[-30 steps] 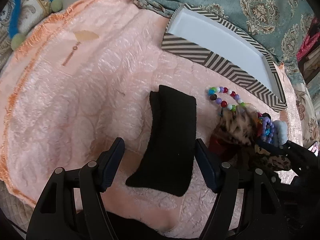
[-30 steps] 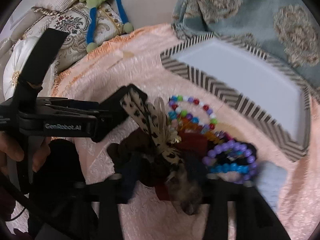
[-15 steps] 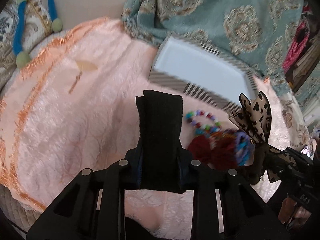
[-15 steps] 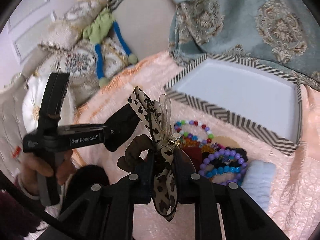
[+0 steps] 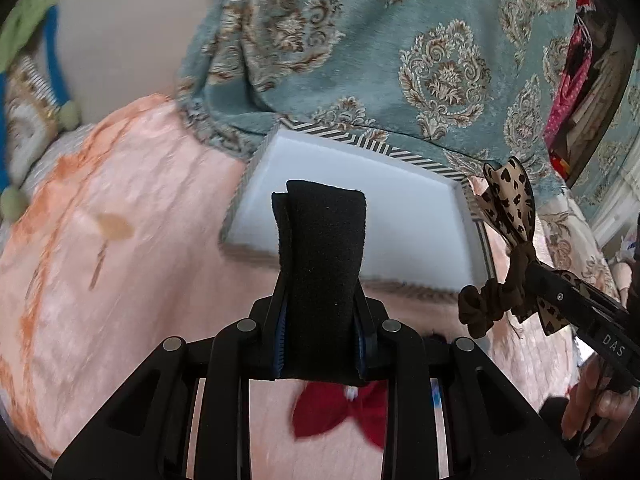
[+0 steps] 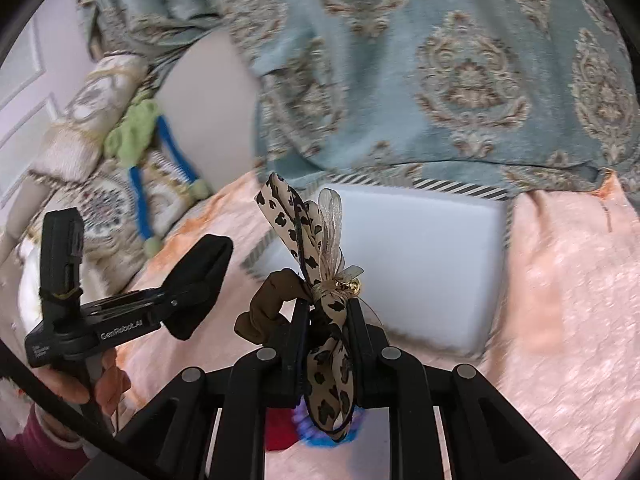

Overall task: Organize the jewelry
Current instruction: 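Carry both items into the white tray and open both tools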

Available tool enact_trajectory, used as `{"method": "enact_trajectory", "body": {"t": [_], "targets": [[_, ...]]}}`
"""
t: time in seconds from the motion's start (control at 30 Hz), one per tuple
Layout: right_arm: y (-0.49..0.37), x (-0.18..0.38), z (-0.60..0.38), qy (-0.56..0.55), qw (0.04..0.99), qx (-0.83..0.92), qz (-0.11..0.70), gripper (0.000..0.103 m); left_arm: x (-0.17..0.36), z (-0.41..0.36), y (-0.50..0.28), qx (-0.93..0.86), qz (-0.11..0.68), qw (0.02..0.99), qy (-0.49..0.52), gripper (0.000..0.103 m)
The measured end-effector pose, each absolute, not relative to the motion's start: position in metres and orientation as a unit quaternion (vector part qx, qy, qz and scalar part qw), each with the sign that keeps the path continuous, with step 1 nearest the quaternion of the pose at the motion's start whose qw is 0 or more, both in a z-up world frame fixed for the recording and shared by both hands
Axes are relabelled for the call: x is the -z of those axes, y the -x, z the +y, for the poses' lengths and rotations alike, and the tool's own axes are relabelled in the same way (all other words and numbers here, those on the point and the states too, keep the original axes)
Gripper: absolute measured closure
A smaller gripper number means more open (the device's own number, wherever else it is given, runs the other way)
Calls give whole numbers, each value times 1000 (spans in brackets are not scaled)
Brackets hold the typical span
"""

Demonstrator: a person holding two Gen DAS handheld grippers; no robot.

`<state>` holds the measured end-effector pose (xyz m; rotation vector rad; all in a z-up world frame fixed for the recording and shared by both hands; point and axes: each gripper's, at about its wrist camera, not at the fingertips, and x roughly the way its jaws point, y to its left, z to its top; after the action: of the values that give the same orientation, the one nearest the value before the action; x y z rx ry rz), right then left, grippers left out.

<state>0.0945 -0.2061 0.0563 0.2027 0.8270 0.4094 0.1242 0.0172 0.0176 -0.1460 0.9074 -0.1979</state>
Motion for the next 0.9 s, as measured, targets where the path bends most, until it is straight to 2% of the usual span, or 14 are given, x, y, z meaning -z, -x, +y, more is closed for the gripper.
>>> {"method": "enact_trajectory", "body": {"t": [0.37,0.73,0.83,0.87,0.9], "targets": [[-168,-6,-234,-107,879,-135,444,86,29,-7,-224,78,472,877,49,79],[-191,39,-238,-82,863,-101,488,86,73,-2,-240,58,515,854,33,77],[-191,43,-241,-75,858,-99,499,66,69,-1,-230,69,517,853,28,74],[-188,42,-242,-74,860,-103,495,53,68,0,-228,73,519,851,32,73],[-186,41,-243,-74,861,-106,491,49,67,2,-227,74,521,850,33,72]]}}
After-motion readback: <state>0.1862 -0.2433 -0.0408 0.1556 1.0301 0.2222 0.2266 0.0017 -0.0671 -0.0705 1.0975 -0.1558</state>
